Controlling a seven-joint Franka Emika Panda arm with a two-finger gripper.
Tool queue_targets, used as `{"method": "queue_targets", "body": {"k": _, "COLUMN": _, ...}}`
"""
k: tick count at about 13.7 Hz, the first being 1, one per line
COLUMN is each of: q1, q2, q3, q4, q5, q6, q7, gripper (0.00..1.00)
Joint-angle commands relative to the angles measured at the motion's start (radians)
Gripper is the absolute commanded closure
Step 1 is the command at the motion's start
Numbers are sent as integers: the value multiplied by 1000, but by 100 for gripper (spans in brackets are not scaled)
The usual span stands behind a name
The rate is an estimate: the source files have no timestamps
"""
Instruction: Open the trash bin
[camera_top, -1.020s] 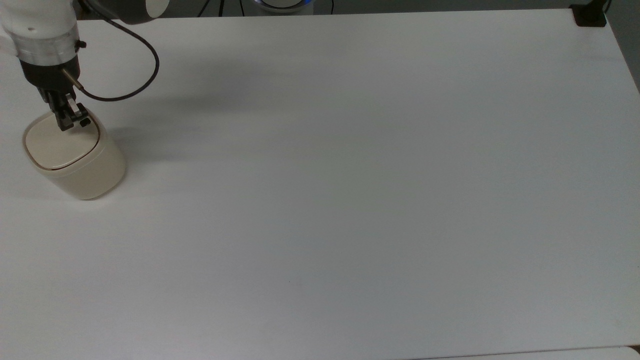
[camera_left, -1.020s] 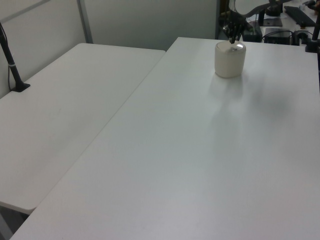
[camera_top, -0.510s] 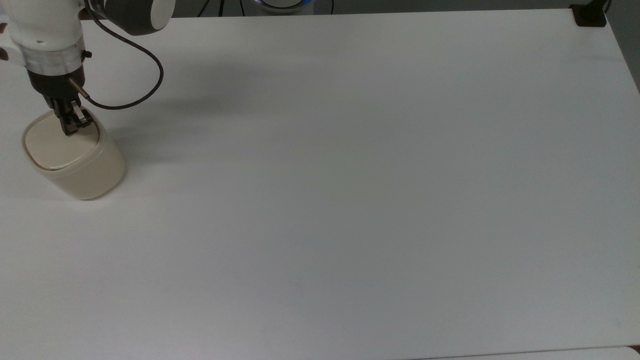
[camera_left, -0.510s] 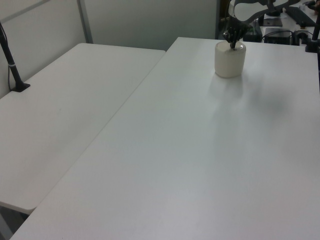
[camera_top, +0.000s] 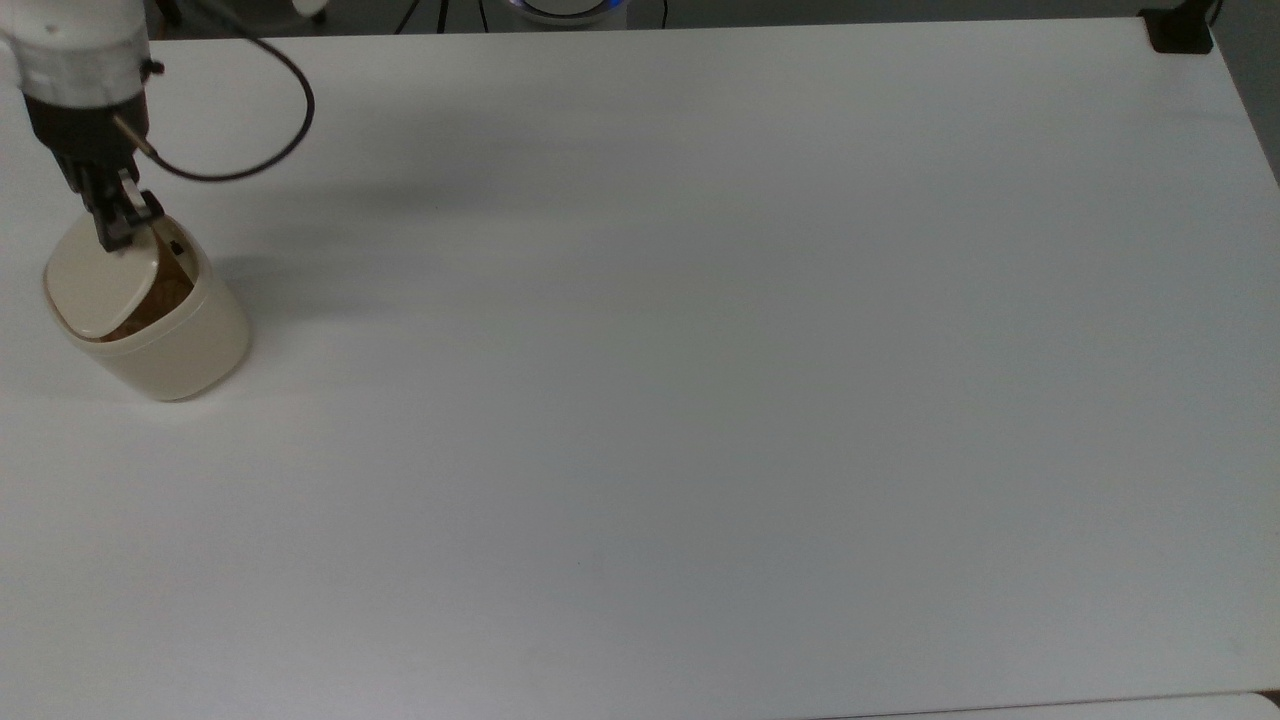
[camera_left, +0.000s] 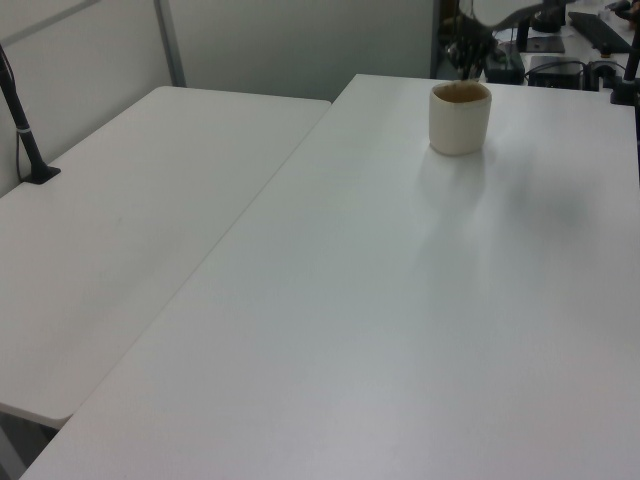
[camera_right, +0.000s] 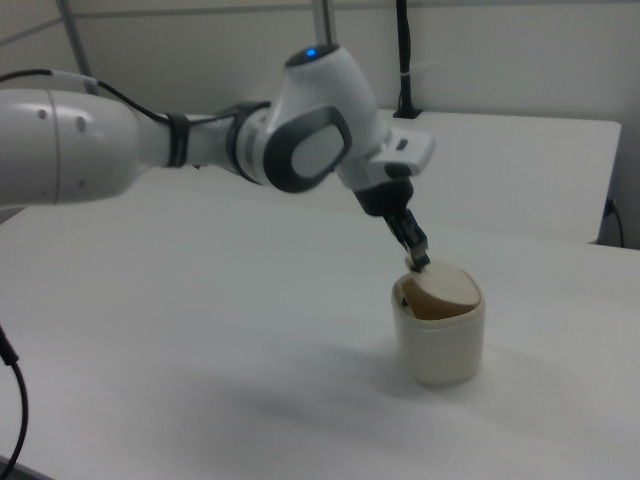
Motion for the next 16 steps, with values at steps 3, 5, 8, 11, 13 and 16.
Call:
{"method": "queue_targets", "body": {"k": 3, "q1": 63, "q2": -195, "q3": 111, "q4": -8, "q5": -52, "q6": -265, "q7": -125, "gripper": 79}}
{"method": "queue_targets", "body": {"k": 5, "q1": 68, "q2": -240, "q3": 202, "q4": -9, "q5": -60, "q6": -412, "q7": -259, "gripper": 44}}
{"method": "queue_targets", "body": {"k": 8, "q1": 68, "q2": -283, "q3": 300, "q4": -13, "q5": -50, "q6": -525, "q7": -309, "gripper": 0}}
{"method": "queue_targets", "body": {"k": 11, "q1": 69, "q2": -306, "q3": 348, "q4": -16, "q5": 54, "q6": -554, "q7": -430, "gripper": 0}}
{"method": "queue_targets", "body": {"k": 13, "q1": 77, "q2": -312, "q3": 350, "q4": -10, "q5": 85, "q6": -621, "q7": -470, "gripper": 0}}
{"method": "queue_targets", "body": {"k": 16, "q1": 95, "q2": -315, "q3": 350, "q4": 7, "q5": 78, "q6": -655, "q7": -467, "gripper": 0}}
